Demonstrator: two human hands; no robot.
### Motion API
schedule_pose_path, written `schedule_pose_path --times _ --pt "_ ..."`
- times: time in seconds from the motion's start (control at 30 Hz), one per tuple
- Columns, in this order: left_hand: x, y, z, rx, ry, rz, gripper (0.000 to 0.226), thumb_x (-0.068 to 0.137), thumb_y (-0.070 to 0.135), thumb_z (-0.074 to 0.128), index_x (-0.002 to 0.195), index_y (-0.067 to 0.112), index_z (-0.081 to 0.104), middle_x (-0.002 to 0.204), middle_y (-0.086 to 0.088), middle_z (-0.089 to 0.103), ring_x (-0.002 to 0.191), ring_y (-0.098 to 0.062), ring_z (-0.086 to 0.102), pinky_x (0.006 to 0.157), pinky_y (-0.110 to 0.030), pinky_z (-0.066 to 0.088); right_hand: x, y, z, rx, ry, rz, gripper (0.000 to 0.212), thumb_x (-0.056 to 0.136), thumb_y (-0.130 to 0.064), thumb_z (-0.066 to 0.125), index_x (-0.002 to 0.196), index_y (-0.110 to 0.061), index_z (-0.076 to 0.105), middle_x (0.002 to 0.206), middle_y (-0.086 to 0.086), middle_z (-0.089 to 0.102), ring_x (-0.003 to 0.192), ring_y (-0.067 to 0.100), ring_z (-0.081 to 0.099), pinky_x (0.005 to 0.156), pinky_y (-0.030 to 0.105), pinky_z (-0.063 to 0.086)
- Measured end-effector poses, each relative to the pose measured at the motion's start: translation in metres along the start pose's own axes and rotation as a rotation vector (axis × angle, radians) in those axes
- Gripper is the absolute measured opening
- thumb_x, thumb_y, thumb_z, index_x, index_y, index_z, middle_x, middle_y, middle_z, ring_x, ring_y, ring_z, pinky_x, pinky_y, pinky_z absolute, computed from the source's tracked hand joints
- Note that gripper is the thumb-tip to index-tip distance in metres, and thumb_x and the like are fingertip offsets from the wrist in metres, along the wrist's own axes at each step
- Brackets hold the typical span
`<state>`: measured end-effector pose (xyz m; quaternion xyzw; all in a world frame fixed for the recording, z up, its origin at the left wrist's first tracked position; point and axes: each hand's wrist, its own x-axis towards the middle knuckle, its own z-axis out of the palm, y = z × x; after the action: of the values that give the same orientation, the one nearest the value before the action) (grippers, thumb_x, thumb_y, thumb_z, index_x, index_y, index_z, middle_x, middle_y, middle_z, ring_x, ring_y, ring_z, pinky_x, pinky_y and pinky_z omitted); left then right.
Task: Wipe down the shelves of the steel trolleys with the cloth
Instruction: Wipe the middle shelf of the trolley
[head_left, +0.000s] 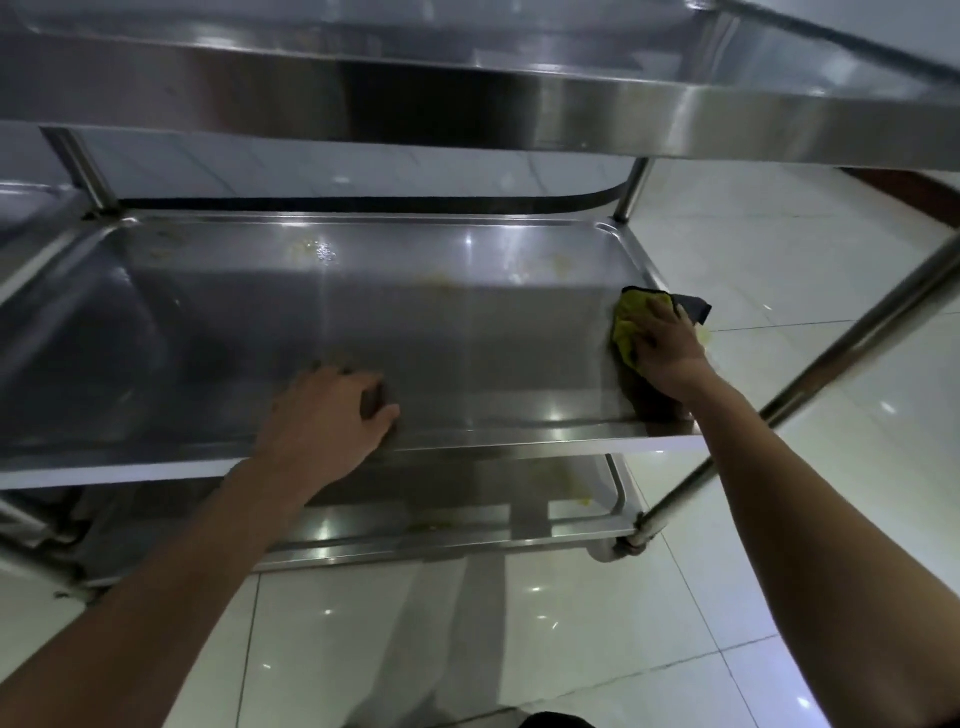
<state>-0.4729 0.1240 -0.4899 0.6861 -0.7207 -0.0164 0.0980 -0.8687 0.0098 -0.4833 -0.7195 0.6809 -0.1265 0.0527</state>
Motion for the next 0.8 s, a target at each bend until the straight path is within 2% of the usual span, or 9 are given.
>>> schedule_pose_path --times 0.07,0.17,0.23,0.27,0.33,0.43,0.53,0.63,0.8 --pt "0.014 -0.014 -0.007 -0.002 -0.108 -0.041 0.041 0.085 0.074 0.048 0.097 0.037 0.061 0.115 0.0 0.06 0.104 -0.029 0.057 0.089 -0.042 0.051 0.008 -0.016 0.009 0.004 0.002 -0.079 0.039 0.1 -0.016 0.045 0.137 -0.016 0.056 0.155 0.006 0.036 0.147 0.026 0.025 0.12 0.039 0.014" --pt "0.016 -0.022 -0.006 0.008 -0.117 -0.014 0.051 0.077 0.087 0.03 0.074 0.038 0.044 0.104 0.002 0.061 0.095 -0.028 0.061 0.083 -0.042 0.052 0.018 -0.057 0.026 0.062 0.011 -0.212 0.039 0.101 -0.014 0.045 0.139 -0.016 0.055 0.156 0.005 0.036 0.148 0.027 0.023 0.121 0.042 0.013" --pt "0.013 -0.022 -0.004 0.036 -0.091 -0.002 0.058 0.077 0.087 0.022 0.085 0.038 0.05 0.098 0.002 0.06 0.097 -0.029 0.061 0.084 -0.044 0.052 0.027 -0.096 0.037 0.076 0.007 -0.337 0.037 0.099 -0.009 0.047 0.134 -0.014 0.059 0.154 0.007 0.038 0.147 0.029 0.025 0.122 0.042 0.013" --pt "0.012 -0.022 -0.002 0.053 -0.093 -0.004 0.063 0.078 0.086 0.02 0.098 0.038 0.056 0.102 0.003 0.061 0.101 -0.029 0.061 0.087 -0.046 0.052 0.033 -0.118 0.043 0.083 0.0 -0.394 0.037 0.099 -0.008 0.047 0.133 -0.013 0.06 0.154 0.009 0.038 0.147 0.029 0.026 0.121 0.041 0.013" --pt "0.012 -0.022 0.0 0.086 -0.103 -0.001 0.066 0.081 0.083 0.02 0.119 0.041 0.054 0.114 0.004 0.061 0.11 -0.027 0.057 0.092 -0.049 0.049 0.046 -0.166 0.058 0.076 -0.039 -0.499 0.039 0.101 -0.009 0.044 0.138 -0.011 0.055 0.157 0.009 0.033 0.148 0.028 0.023 0.121 0.04 0.012" --pt "0.014 -0.023 0.003 0.118 -0.116 -0.001 0.071 0.081 0.081 0.017 0.129 0.042 0.05 0.127 0.005 0.056 0.12 -0.029 0.05 0.096 -0.053 0.046 0.062 -0.238 0.084 0.04 -0.135 -0.66 0.042 0.105 -0.017 0.037 0.147 -0.015 0.044 0.162 0.004 0.021 0.152 0.023 0.011 0.122 0.038 0.005" --pt "0.012 -0.025 0.007 0.105 -0.094 -0.012 0.069 0.083 0.08 0.025 0.137 0.043 0.047 0.137 0.003 0.05 0.126 -0.031 0.045 0.101 -0.057 0.041 0.07 -0.296 0.102 0.041 -0.244 -0.774 0.046 0.107 -0.023 0.034 0.152 -0.02 0.034 0.166 0.002 0.01 0.153 0.022 0.002 0.122 0.04 0.003" --pt "0.01 -0.028 0.009 0.081 -0.075 -0.023 0.069 0.084 0.081 0.028 0.14 0.045 0.045 0.141 0.003 0.046 0.128 -0.032 0.044 0.103 -0.058 0.038 0.074 -0.313 0.106 0.078 -0.292 -0.815 0.046 0.107 -0.019 0.035 0.153 -0.015 0.033 0.165 0.007 0.011 0.153 0.022 0.002 0.123 0.038 0.001" --pt "0.01 -0.022 0.009 0.095 -0.055 -0.037 0.074 0.08 0.082 0.021 0.136 0.044 0.049 0.139 -0.001 0.05 0.124 -0.034 0.046 0.102 -0.057 0.038 0.072 -0.285 0.089 0.199 -0.254 -0.776 0.046 0.104 -0.013 0.043 0.15 -0.008 0.036 0.163 0.011 0.018 0.152 0.024 0.013 0.122 0.036 0.009"
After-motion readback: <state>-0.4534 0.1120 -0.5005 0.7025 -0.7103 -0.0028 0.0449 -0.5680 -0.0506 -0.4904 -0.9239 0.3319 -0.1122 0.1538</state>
